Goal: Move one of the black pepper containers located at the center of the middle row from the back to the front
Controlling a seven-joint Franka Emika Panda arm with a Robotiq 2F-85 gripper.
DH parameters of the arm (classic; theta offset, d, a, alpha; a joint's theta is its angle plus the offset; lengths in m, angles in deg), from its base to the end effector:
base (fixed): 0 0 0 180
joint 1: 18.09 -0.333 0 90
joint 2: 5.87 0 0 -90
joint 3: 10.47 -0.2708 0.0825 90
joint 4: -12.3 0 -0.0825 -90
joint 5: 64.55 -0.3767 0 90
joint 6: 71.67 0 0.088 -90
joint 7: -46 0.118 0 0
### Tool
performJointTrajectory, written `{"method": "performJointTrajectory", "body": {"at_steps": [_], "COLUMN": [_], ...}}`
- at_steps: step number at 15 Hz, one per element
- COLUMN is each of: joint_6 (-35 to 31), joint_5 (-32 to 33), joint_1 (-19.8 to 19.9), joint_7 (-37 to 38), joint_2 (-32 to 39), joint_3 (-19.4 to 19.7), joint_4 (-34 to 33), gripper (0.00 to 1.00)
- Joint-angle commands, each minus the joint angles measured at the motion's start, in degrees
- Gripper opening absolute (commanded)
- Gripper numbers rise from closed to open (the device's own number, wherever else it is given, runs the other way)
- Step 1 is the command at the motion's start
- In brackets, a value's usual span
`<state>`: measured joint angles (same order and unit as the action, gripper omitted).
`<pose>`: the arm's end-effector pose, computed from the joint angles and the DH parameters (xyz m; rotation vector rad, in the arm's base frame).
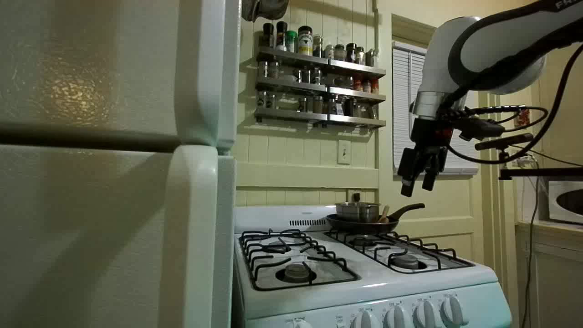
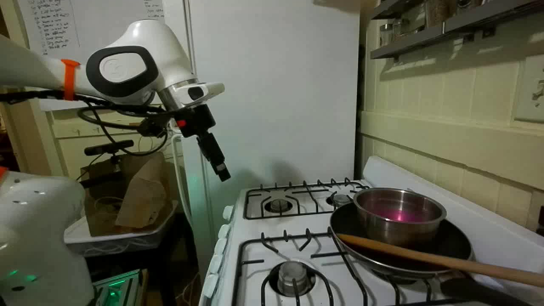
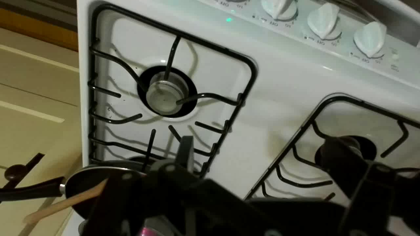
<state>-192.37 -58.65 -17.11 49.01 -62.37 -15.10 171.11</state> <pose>0.3261 0.0122 0.4672 2.9526 0.0359 0.4838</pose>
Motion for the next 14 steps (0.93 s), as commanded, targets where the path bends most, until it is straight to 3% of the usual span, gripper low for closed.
{"method": "performJointTrajectory", "body": {"at_steps": [1, 14], "joint_6": [0.4, 0.5], "joint_5": [0.2, 0.2], "joint_1": [-0.3, -0.3], "joint_7": [0.2, 0.2], "joint_2": [0.2, 1.2], "joint_3": [0.2, 0.2], "joint_4": [1.0, 2.4], "gripper": [1.0, 1.0]}}
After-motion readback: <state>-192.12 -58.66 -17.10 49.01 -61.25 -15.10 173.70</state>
